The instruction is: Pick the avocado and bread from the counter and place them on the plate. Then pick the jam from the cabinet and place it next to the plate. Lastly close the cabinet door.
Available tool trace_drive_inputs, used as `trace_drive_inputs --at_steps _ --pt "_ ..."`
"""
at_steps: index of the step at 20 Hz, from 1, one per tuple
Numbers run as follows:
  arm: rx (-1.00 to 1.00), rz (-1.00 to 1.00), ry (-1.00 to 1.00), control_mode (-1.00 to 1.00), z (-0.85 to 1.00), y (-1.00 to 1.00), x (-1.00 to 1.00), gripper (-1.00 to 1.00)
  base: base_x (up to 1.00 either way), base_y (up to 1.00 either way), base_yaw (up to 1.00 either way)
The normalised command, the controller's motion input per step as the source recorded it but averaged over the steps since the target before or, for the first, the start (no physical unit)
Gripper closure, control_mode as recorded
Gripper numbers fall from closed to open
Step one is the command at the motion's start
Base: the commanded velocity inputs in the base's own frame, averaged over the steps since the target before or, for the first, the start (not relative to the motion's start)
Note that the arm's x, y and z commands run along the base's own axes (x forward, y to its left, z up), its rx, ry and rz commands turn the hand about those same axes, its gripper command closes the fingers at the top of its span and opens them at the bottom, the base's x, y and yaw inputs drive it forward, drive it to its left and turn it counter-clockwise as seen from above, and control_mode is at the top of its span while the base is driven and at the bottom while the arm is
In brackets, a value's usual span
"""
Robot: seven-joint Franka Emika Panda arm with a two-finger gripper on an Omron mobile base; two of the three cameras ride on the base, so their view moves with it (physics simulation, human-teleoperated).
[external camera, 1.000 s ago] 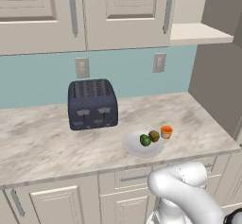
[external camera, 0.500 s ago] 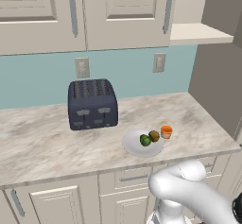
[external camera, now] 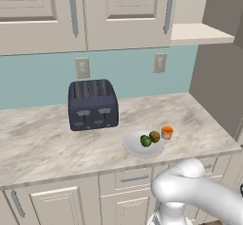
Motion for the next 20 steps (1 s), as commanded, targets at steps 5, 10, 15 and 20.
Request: trace_drive_inputs --at_steps 5,10,15,20 --pt "0.03 0.08 -0.03 -1.00 -0.02 -0.26 0.38 -1.00 0.00 0.00 0.00" --pt "0.03 0.04 -0.09 -1.00 0.00 0.01 0.28 -1.00 0.00 0.00 0.00" --pt "0.05 0.00 -0.09 -1.00 -0.09 0.33 0.20 -1.00 0.00 0.00 0.00" --pt "0.02 0.00 -0.05 -1.00 -0.20 0.64 0.20 -1.00 0.00 0.00 0.00"
